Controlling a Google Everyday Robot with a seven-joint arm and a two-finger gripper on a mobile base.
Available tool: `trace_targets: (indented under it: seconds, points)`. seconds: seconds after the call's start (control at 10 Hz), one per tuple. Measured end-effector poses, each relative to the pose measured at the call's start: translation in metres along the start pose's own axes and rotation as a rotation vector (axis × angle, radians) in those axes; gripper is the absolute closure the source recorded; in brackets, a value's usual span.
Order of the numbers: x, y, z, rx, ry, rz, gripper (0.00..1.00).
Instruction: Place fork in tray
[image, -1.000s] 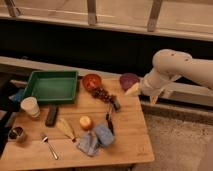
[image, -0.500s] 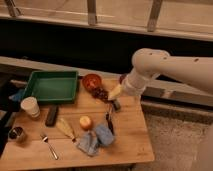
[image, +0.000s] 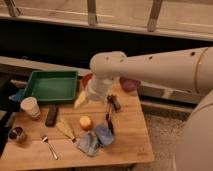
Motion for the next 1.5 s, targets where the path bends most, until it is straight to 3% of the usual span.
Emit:
trace_targets:
  seconds: [0.1,0.5,0.7,0.9,1.2,1.5]
  points:
    - [0.004,0.018,0.004,-0.007,0.001,-0.017,0.2]
    - [0.005,0.022,0.005,-0.008,0.002,-0.023,0.2]
    - [0.006,0.033,0.012,-0.021,0.009,-0.059,0.2]
    - [0.002,0.067,0.029,-0.036,0.024,-0.121,0.2]
    - [-0.01,0.14,0.064,-0.042,0.043,-0.222,0.2]
    - [-0.012,0.184,0.096,-0.062,0.078,-0.291,0.2]
